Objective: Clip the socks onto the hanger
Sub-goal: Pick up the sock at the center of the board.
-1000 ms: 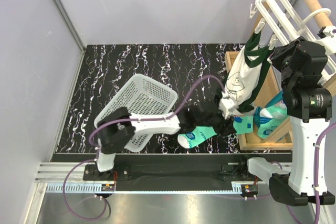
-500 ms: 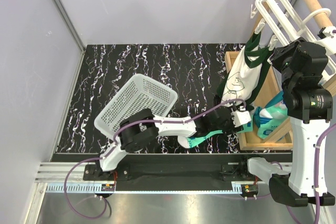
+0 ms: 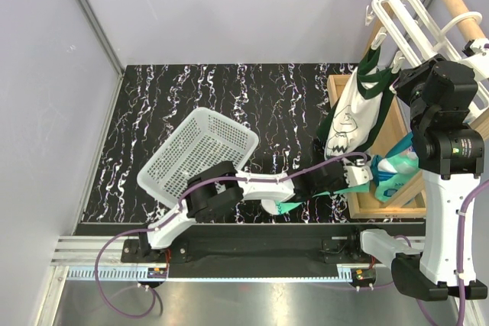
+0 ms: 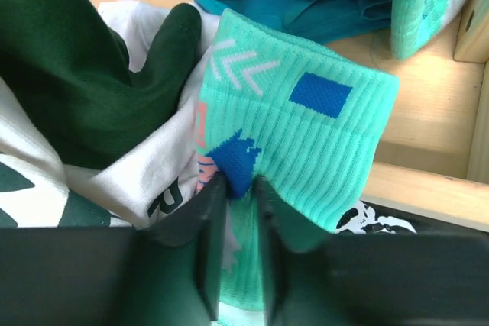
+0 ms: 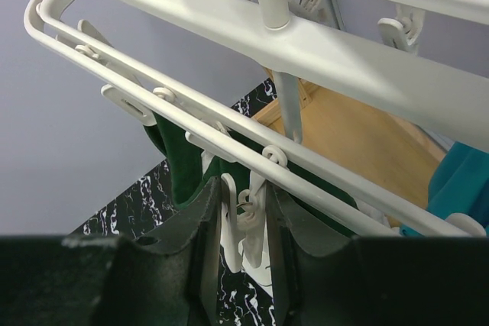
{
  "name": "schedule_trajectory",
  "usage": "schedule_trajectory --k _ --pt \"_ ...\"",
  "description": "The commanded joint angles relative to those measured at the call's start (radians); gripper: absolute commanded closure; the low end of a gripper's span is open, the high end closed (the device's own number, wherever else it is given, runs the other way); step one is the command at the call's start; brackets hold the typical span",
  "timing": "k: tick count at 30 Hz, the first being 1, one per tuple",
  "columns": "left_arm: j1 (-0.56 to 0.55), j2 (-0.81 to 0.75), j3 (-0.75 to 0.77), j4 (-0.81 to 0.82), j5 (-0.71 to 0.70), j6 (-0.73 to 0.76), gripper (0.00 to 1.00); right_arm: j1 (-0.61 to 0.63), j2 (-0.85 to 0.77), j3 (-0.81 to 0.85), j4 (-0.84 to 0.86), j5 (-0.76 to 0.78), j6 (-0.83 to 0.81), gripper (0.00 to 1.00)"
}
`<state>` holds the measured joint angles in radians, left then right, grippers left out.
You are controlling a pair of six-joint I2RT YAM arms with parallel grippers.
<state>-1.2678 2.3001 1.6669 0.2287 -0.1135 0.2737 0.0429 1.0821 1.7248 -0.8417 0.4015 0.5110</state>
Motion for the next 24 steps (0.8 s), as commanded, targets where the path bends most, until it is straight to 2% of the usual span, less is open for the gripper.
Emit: schedule_trajectory --k 1,2,4,14,18,20,24 --pt "-0.001 -0.053 -0.033 0.086 0.015 -0.02 0.82 -0.003 0.007 -0.014 -0.039 -0.041 0.021 1.0" --pt "0.002 -0.063 -0.054 0.09 0.015 -0.025 0.93 -0.002 0.007 -0.016 -0.04 -0.043 0.021 1.0" --pt "0.007 -0.109 -0.085 0.113 0.021 -0.039 1.0 -0.002 0.004 -0.019 -0.039 -0.043 0.021 1.0" --pt "0.027 -0.296 -0.252 0.216 0.075 -0.135 1.0 -0.003 0.002 -0.008 -0.05 -0.047 0.02 1.0" --pt "0.051 -0.419 -0.317 0.189 0.107 -0.267 1.0 -0.001 0.009 -0.001 -0.056 -0.056 0.018 1.0" --pt "0.074 -0.468 -0.343 0.182 0.17 -0.339 1.0 -0.003 0.002 -0.016 -0.048 -0.059 0.018 1.0" --pt "0.12 -0.577 -0.335 0.167 0.267 -0.56 1.0 -0.003 0.004 -0.013 -0.054 -0.073 0.02 1.0"
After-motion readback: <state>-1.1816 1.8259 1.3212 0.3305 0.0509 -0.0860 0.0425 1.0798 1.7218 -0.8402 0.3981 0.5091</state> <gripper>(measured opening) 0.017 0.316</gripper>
